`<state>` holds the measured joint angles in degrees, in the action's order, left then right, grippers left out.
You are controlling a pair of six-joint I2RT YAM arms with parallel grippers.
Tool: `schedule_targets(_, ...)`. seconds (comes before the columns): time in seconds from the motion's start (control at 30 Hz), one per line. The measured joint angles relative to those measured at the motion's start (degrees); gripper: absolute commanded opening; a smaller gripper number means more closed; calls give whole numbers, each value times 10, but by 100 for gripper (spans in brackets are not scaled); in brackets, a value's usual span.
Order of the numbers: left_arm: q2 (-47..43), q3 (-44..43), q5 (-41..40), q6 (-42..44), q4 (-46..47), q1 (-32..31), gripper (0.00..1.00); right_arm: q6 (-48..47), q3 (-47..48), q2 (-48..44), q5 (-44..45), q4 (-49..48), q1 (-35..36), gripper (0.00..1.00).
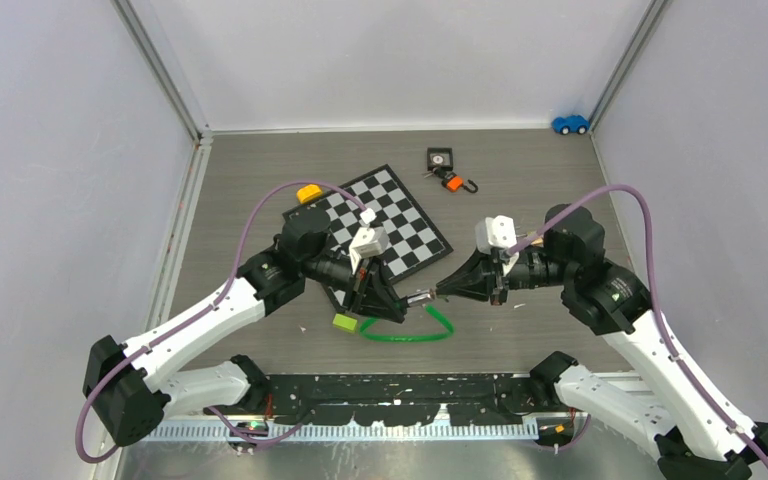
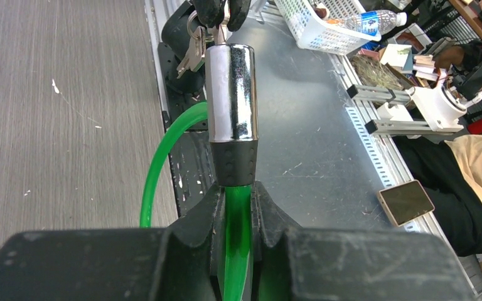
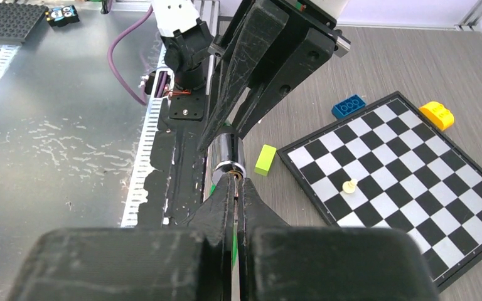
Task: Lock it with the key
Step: Lock the lock, then place the key at the center of the board.
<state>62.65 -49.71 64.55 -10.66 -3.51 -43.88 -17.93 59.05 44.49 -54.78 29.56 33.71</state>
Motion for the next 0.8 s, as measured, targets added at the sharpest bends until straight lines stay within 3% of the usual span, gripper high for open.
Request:
schedule_targets(0.3, 0, 0, -5, -3, 5, 1, 0, -4, 82, 44, 39, 100, 3, 0)
schedule_targets(0.6, -12, 13, -6, 5, -28, 5, 0, -12, 131, 29, 85, 152, -8, 1)
schedule_targets(0.8, -17, 19, -11, 6, -33, 5, 0, 36, 136, 15, 170, 154, -8, 0)
